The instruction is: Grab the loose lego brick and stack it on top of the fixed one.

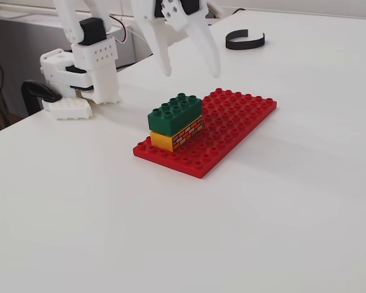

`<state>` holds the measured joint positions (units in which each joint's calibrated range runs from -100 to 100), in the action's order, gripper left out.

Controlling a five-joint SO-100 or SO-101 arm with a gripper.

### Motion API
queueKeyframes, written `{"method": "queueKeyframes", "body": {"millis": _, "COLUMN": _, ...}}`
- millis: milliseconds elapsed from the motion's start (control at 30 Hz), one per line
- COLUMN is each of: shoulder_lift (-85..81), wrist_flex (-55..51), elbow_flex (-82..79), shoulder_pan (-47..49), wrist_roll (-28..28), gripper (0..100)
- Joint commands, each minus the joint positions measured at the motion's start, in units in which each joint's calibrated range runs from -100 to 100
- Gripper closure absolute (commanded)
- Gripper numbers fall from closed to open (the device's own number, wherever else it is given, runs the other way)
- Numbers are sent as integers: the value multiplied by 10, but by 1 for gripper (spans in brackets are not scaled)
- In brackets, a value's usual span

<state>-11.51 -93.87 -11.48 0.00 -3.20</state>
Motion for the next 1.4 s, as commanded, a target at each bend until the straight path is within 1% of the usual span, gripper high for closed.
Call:
{"method": "queueKeyframes", "body": {"millis": 0, "shoulder_lift": -36, "wrist_flex": -58, "elbow_flex": 85, "shoulder_pan": 4, "wrist_roll": -6, "gripper": 68}}
{"method": "queueKeyframes", "body": {"millis": 33, "shoulder_lift": -51, "wrist_flex": -60, "elbow_flex": 95, "shoulder_pan": 4, "wrist_roll": -6, "gripper": 72}}
{"method": "queueKeyframes", "body": {"millis": 67, "shoulder_lift": -71, "wrist_flex": -60, "elbow_flex": 100, "shoulder_pan": 4, "wrist_roll": -6, "gripper": 79}}
{"method": "queueKeyframes", "body": {"millis": 133, "shoulder_lift": -120, "wrist_flex": -59, "elbow_flex": 100, "shoulder_pan": 4, "wrist_roll": -4, "gripper": 98}}
{"method": "queueKeyframes", "body": {"millis": 167, "shoulder_lift": -150, "wrist_flex": -54, "elbow_flex": 99, "shoulder_pan": 4, "wrist_roll": -3, "gripper": 100}}
{"method": "queueKeyframes", "body": {"millis": 200, "shoulder_lift": -181, "wrist_flex": -50, "elbow_flex": 93, "shoulder_pan": 4, "wrist_roll": -5, "gripper": 97}}
{"method": "queueKeyframes", "body": {"millis": 233, "shoulder_lift": -215, "wrist_flex": -45, "elbow_flex": 83, "shoulder_pan": 4, "wrist_roll": -5, "gripper": 97}}
{"method": "queueKeyframes", "body": {"millis": 300, "shoulder_lift": -287, "wrist_flex": -27, "elbow_flex": 51, "shoulder_pan": 4, "wrist_roll": -4, "gripper": 99}}
{"method": "queueKeyframes", "body": {"millis": 367, "shoulder_lift": -367, "wrist_flex": -11, "elbow_flex": -1, "shoulder_pan": 4, "wrist_roll": -2, "gripper": 99}}
{"method": "queueKeyframes", "body": {"millis": 667, "shoulder_lift": -792, "wrist_flex": 119, "elbow_flex": -382, "shoulder_pan": 2, "wrist_roll": -5, "gripper": 99}}
{"method": "queueKeyframes", "body": {"millis": 733, "shoulder_lift": -883, "wrist_flex": 126, "elbow_flex": -457, "shoulder_pan": 3, "wrist_roll": -6, "gripper": 99}}
{"method": "queueKeyframes", "body": {"millis": 967, "shoulder_lift": -855, "wrist_flex": 132, "elbow_flex": -592, "shoulder_pan": -1, "wrist_roll": -5, "gripper": 99}}
{"method": "queueKeyframes", "body": {"millis": 1167, "shoulder_lift": -880, "wrist_flex": 201, "elbow_flex": -750, "shoulder_pan": -2, "wrist_roll": -2, "gripper": 99}}
{"method": "queueKeyframes", "body": {"millis": 1233, "shoulder_lift": -880, "wrist_flex": 207, "elbow_flex": -791, "shoulder_pan": -2, "wrist_roll": -2, "gripper": 99}}
{"method": "queueKeyframes", "body": {"millis": 1367, "shoulder_lift": -880, "wrist_flex": 195, "elbow_flex": -816, "shoulder_pan": -2, "wrist_roll": -1, "gripper": 99}}
